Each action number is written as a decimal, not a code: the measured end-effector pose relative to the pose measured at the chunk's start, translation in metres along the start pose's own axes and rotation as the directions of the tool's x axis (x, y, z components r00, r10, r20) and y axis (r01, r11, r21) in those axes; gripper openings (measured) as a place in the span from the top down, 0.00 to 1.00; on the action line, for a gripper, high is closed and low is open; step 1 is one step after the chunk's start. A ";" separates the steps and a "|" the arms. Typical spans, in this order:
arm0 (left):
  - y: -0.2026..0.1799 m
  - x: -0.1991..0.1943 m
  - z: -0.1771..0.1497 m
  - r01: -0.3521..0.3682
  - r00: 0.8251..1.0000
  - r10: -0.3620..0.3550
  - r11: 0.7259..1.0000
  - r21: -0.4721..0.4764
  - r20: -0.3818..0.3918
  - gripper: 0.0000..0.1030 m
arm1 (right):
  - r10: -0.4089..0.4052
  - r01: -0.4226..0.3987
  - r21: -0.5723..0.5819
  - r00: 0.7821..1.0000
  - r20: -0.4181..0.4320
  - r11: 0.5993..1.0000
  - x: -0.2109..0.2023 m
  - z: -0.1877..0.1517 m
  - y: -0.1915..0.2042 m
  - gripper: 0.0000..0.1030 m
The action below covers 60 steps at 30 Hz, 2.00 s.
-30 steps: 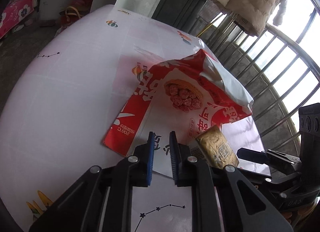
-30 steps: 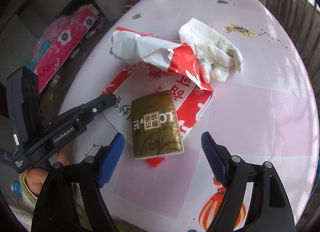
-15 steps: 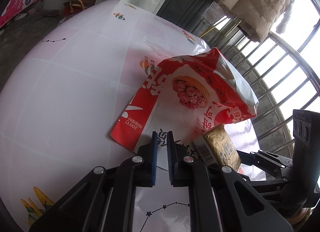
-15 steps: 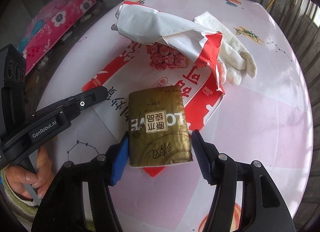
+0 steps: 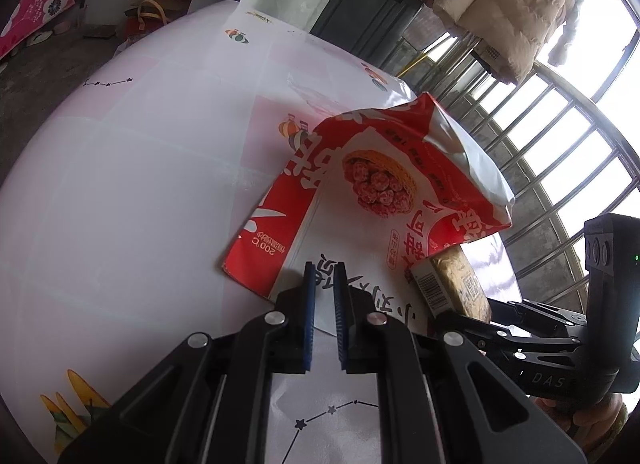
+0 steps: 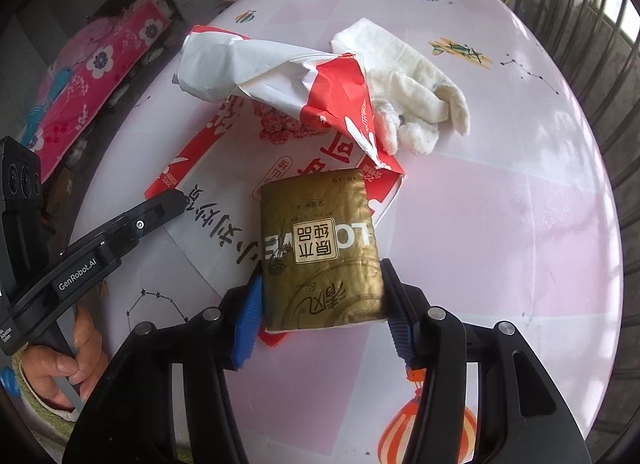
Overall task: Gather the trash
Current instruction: 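Grasp the red-white snack bag with the left tool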
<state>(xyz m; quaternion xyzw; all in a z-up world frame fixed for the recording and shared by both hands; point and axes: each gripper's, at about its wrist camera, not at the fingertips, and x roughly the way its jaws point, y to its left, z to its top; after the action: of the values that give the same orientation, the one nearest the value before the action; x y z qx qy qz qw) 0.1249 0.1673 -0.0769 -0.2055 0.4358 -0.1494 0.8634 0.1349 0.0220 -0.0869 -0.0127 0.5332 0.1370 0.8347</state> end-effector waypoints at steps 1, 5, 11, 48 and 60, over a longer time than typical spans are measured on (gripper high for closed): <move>0.000 -0.001 -0.001 -0.002 1.000 0.002 1.000 0.003 -0.001 0.91 | -0.004 0.004 -0.007 1.000 -0.001 1.000 0.000 -0.001 0.001 0.50; -0.002 -0.007 -0.008 -0.001 1.000 0.001 1.000 0.021 -0.019 0.91 | 0.021 -0.021 -0.006 1.000 -0.010 1.000 0.001 -0.010 0.003 0.50; 0.000 -0.024 -0.025 0.031 0.997 -0.029 0.999 0.027 -0.069 0.91 | 0.055 -0.056 -0.022 0.998 -0.030 0.998 -0.003 -0.019 0.003 0.50; 0.023 0.047 0.084 0.212 0.975 -0.190 0.955 0.206 -0.118 0.59 | 0.157 -0.161 0.092 0.986 0.050 0.983 -0.012 -0.031 -0.029 0.50; 0.015 0.008 0.036 0.376 0.917 -0.332 0.906 0.197 -0.221 0.63 | 0.109 -0.112 0.074 0.993 0.043 0.991 -0.016 -0.032 -0.036 0.50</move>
<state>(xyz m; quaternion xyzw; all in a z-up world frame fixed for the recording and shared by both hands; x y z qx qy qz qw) 0.1601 0.1855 -0.0704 -0.1631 0.4475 -0.3728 0.7964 0.1094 -0.0210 -0.0910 0.0514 0.5217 0.1628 0.8359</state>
